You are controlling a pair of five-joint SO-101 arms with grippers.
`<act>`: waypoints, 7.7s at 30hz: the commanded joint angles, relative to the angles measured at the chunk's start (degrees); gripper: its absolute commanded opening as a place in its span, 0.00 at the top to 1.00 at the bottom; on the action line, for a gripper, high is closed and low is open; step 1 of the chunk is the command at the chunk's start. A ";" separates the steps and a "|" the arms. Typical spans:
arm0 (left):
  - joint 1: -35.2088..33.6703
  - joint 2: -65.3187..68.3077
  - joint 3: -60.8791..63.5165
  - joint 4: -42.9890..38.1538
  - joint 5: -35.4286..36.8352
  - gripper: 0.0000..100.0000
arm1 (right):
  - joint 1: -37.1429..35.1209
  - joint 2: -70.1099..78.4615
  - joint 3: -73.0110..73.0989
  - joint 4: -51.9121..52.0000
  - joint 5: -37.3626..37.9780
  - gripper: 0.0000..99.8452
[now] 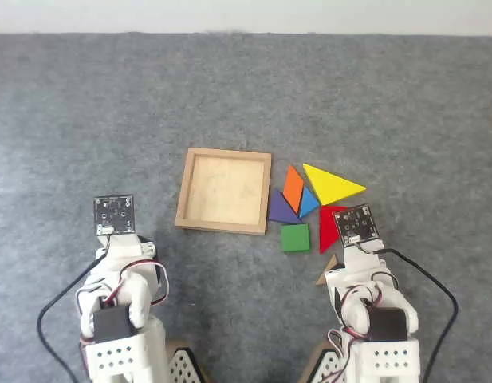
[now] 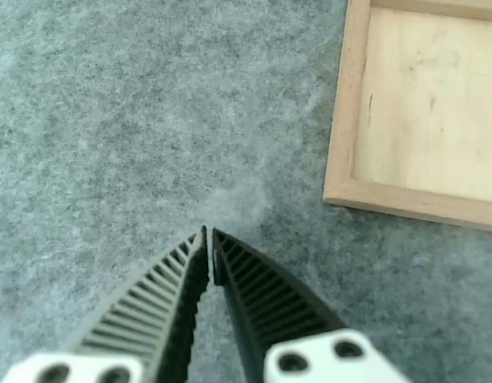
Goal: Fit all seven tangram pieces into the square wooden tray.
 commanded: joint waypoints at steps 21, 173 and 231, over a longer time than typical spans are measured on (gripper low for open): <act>0.26 -0.97 -0.66 -0.35 -0.35 0.99 | 0.48 -1.19 0.79 0.31 0.35 0.99; -0.79 -0.97 -0.66 3.96 -0.44 0.99 | -3.47 108.97 -64.79 -35.38 36.31 0.86; -0.79 -0.97 -0.66 3.69 -0.44 0.99 | -4.88 120.48 -81.49 -17.71 42.46 0.73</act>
